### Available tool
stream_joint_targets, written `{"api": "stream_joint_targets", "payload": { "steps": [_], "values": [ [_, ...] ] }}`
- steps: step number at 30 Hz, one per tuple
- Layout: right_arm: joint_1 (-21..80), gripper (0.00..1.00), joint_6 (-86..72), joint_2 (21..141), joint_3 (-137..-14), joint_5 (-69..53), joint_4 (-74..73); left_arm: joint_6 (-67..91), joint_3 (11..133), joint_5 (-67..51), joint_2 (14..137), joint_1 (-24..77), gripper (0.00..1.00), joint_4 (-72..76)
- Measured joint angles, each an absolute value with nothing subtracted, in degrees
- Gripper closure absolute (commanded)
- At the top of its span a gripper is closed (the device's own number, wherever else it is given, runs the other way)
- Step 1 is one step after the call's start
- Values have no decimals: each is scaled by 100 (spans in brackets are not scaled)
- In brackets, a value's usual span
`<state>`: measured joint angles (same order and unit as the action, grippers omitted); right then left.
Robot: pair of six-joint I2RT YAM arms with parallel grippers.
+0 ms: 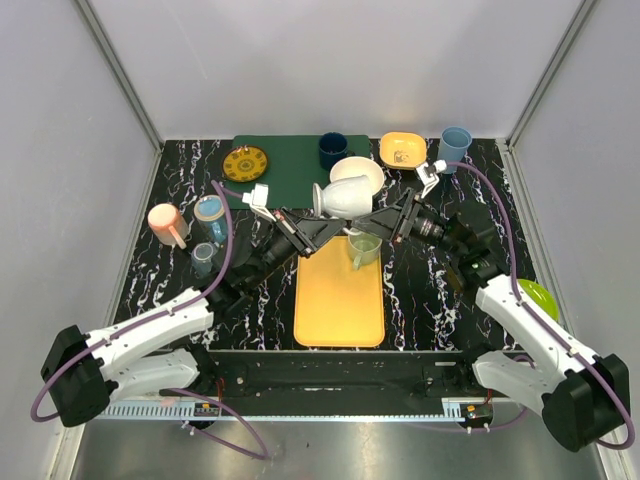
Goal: Turn the mug right side up
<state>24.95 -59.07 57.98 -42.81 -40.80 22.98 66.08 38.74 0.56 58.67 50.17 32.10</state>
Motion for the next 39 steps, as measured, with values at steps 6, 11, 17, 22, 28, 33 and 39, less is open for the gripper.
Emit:
{"api": "stream_joint_targets", "payload": {
  "steps": [6, 11, 17, 22, 28, 33, 39],
  "values": [
    [2504, 51, -6034, 6051, -4313, -4121, 2709, 6632, 3859, 222, 5867, 5026, 100, 3295],
    [2504, 60, -6073, 6182, -4375, -4187, 2790, 6632, 3850, 331, 5867, 5017, 100, 3315],
    [2506, 56, -6340, 6324, -4383, -4386, 3138, 6654, 3850, 336, 5870, 5017, 100, 3402],
    [2506, 75, -6646, 6545, -4388, -4536, 3551, 6659, 3837, 390, 5870, 5017, 100, 3446],
    [2508, 100, -6956, 6641, -4390, -4646, 3909, 6761, 3791, 436, 5872, 5015, 100, 3647],
    [2508, 100, -6812, 6602, -4421, -4646, 3734, 6718, 3760, 438, 5843, 5017, 51, 3638],
    [2515, 100, -5452, 6038, -4956, -4178, 1286, 6252, 3531, 497, 5009, 5120, 23, 2766]
  ]
}}
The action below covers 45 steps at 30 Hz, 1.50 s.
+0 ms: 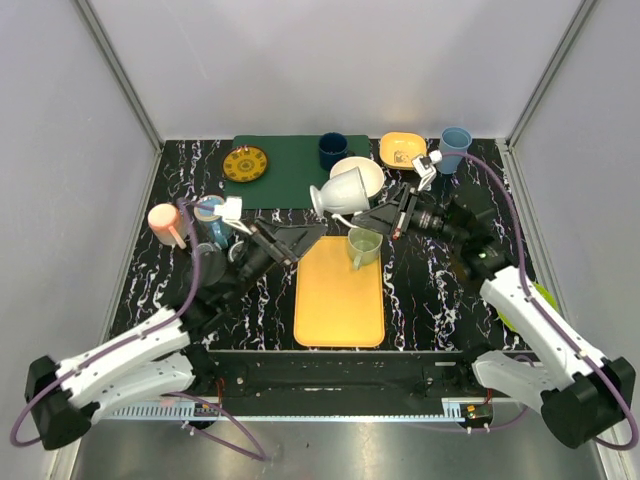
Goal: Turn the mug right side up
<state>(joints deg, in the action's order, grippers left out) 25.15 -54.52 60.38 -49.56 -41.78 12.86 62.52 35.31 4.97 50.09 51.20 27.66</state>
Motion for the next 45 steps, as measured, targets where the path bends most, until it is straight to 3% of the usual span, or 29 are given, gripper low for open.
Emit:
{"api": "stream_joint_targets", "payload": {
  "steps": [8, 16, 28, 45],
  "values": [
    [2735, 100, -3498, 5865, -6313, -3092, -1828, 5540, 3378, 1710, 2978, 5118, 22, 816],
    [4740, 100, -2228, 6945, -6960, -954, -3479, 5269, 3415, 2724, 2488, 5118, 26, -1463],
    [5336, 100, -2154, 8604, -6965, 1400, -3544, 5282, 3564, 3468, 2106, 5118, 26, -2620],
    [5323, 100, -2335, 10060, -7109, 2163, -2851, 5382, 3564, 3603, 1920, 5118, 26, -2781]
  ]
}}
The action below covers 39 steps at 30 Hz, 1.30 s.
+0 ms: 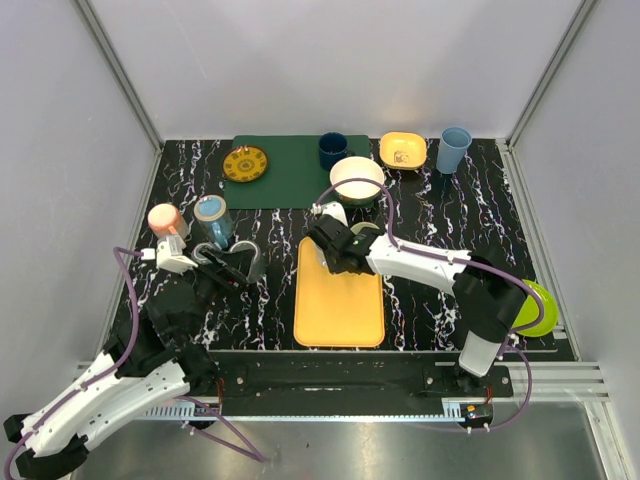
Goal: Turn the mug right side up
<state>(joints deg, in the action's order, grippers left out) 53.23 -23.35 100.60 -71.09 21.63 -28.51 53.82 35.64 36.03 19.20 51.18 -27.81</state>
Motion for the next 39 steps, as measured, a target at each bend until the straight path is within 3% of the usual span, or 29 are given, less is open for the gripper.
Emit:
{"api": "stream_joint_targets", "payload": {
  "steps": [9, 13, 14, 17, 20, 25, 30, 34, 39],
  "values": [
    [5118, 100, -2338, 10154, -7168, 2196, -2703, 5382, 3562, 3607, 1922, 5118, 24, -2781],
    [5094, 70, -2340, 10195, -7168, 2213, -2613, 5382, 3562, 3642, 1927, 5118, 21, -2832],
    [5089, 58, -2340, 10202, -7168, 2231, -2593, 5382, 3562, 3653, 1931, 5118, 21, -2867],
    [5087, 42, -2388, 10206, -7168, 2290, -2495, 5384, 3562, 3693, 1984, 5118, 19, -2991],
    [5087, 32, -2399, 10130, -7168, 2300, -2469, 5404, 3564, 3776, 2080, 5118, 16, -3166],
    [5162, 32, -2460, 9445, -7190, 2285, -2600, 5492, 3618, 4062, 2484, 5118, 9, -3616],
    [5253, 32, -2502, 8208, -7258, 2130, -2707, 5448, 4125, 4235, 3774, 5116, 18, -4182],
    [5258, 32, -2493, 7000, -7192, 2132, -2727, 5137, 4495, 4095, 4952, 4960, 20, -4287],
    [5258, 32, -2464, 6055, -7043, 2132, -2834, 4311, 4512, 3205, 5555, 3942, 19, -4160]
  ]
}}
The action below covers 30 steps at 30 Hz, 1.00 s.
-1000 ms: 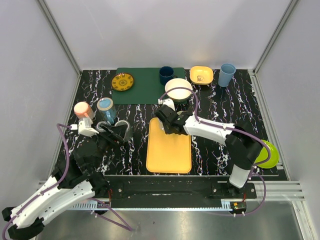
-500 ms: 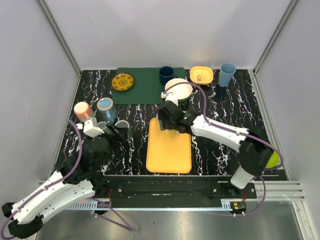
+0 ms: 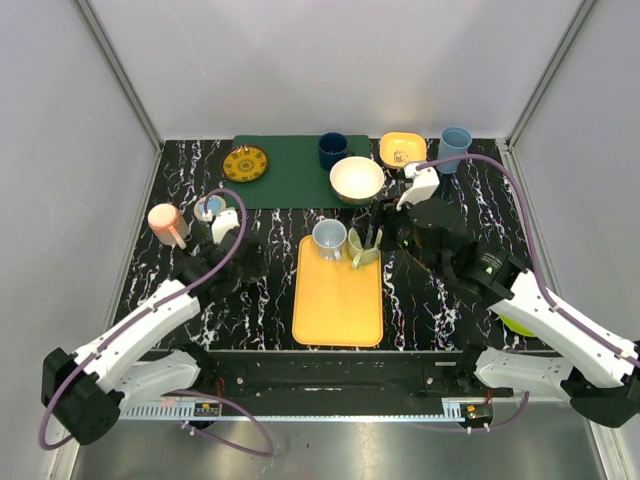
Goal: Turn the mug right side up
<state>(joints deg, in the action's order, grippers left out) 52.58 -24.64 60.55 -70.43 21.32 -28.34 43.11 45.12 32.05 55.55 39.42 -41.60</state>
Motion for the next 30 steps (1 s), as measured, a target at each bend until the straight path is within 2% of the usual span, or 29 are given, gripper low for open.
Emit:
{"api": "stream_joint_targets", "payload": {
  "steps": [3, 11, 19, 30],
  "values": [
    [5258, 32, -2418, 5918, -6890, 2130, -2943, 3892, 4587, 2779, 5822, 3470, 22, -4147],
    [5258, 32, -2292, 5909, -6639, 2095, -3159, 3277, 4681, 1973, 6678, 3201, 36, -3959],
    [5258, 32, -2222, 5824, -6584, 2069, -3162, 2998, 4681, 1597, 6997, 2893, 38, -3883],
    [5258, 31, -2152, 5819, -6519, 2051, -3159, 2799, 4689, 1514, 7091, 2622, 34, -3835]
  ]
}}
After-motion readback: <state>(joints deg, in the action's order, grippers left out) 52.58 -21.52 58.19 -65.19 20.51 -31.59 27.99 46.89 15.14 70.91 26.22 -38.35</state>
